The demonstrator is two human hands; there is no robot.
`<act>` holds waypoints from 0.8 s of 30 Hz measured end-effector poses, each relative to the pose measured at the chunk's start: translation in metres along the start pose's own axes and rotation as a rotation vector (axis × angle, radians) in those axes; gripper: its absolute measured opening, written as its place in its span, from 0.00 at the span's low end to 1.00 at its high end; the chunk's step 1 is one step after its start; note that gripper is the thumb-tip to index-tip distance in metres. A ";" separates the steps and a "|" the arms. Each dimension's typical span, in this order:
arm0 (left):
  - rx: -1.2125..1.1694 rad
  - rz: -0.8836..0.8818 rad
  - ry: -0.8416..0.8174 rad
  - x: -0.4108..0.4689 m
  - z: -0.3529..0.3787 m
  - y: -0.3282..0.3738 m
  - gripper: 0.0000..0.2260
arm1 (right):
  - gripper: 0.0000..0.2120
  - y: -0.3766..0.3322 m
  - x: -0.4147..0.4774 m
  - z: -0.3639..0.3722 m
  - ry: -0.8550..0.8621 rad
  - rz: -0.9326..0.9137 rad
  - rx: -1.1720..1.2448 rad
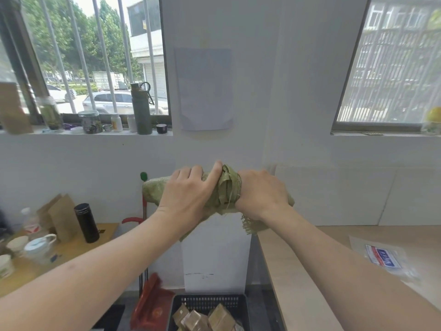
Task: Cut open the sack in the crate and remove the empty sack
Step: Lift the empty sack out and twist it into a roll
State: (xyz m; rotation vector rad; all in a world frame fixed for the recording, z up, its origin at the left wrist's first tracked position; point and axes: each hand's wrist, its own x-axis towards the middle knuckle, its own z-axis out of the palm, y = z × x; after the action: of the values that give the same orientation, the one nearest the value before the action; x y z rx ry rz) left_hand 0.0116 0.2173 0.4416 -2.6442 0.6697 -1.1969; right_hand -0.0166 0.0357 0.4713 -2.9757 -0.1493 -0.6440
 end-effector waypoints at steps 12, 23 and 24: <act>-0.319 -0.118 -0.222 0.017 -0.031 -0.006 0.10 | 0.31 0.007 -0.001 0.008 0.154 -0.212 -0.001; -0.944 -0.252 -0.538 0.020 -0.041 -0.007 0.04 | 0.22 0.007 -0.013 0.010 0.447 -0.332 -0.201; -0.912 -0.221 -0.533 0.017 -0.044 -0.006 0.04 | 0.22 0.007 -0.015 0.009 0.429 -0.331 -0.200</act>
State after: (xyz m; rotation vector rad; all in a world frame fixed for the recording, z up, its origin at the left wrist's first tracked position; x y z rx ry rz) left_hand -0.0094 0.2167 0.4840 -3.6151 0.9915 -0.1182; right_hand -0.0253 0.0286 0.4566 -2.9286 -0.5797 -1.3905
